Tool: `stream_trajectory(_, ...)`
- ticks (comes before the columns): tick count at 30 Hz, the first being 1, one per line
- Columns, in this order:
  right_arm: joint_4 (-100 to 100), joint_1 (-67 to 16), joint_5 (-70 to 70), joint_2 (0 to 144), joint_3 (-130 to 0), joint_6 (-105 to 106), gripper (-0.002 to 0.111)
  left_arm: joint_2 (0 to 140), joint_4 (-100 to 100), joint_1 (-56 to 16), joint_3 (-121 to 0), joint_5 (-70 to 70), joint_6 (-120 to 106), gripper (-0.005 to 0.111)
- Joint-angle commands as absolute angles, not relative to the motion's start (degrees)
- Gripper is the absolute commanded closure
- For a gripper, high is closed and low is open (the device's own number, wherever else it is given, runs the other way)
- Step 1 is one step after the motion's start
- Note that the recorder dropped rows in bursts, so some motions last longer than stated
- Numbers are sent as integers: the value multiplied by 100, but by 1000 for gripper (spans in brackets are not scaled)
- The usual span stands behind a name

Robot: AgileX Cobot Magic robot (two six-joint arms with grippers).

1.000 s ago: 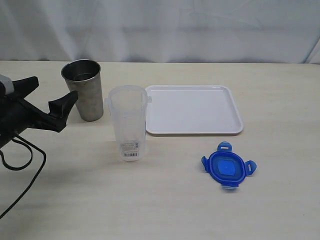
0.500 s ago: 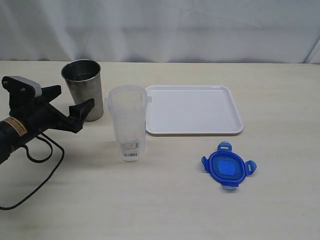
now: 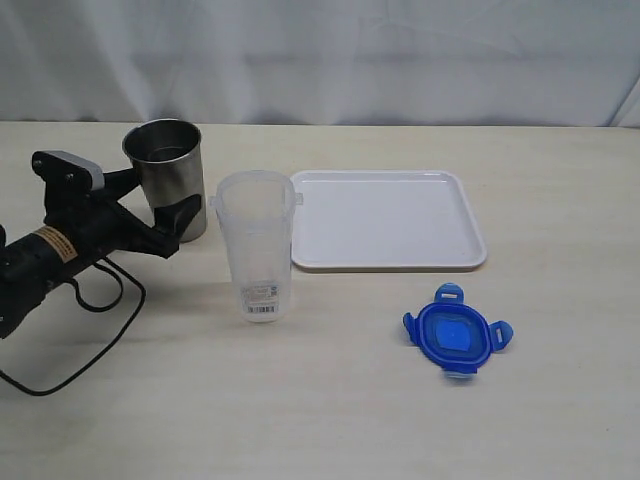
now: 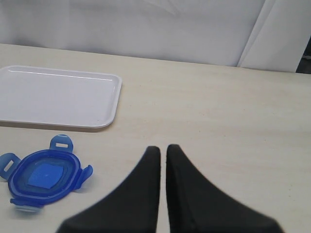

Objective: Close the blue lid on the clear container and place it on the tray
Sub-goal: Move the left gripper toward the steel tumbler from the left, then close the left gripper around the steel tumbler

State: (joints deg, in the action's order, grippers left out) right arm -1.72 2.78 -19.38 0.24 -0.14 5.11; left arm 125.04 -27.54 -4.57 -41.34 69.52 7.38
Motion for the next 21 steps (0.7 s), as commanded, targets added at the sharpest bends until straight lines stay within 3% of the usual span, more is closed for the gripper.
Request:
stream_trajectory(1,-175,317,-1938,0,0,505,104,12748,-2781,-472,-4421,6996,855,17)
stream_trajectory(21,-175,317,-1938,0,0,505,104,12868,-2691,-472,-4947,6996,949,17)
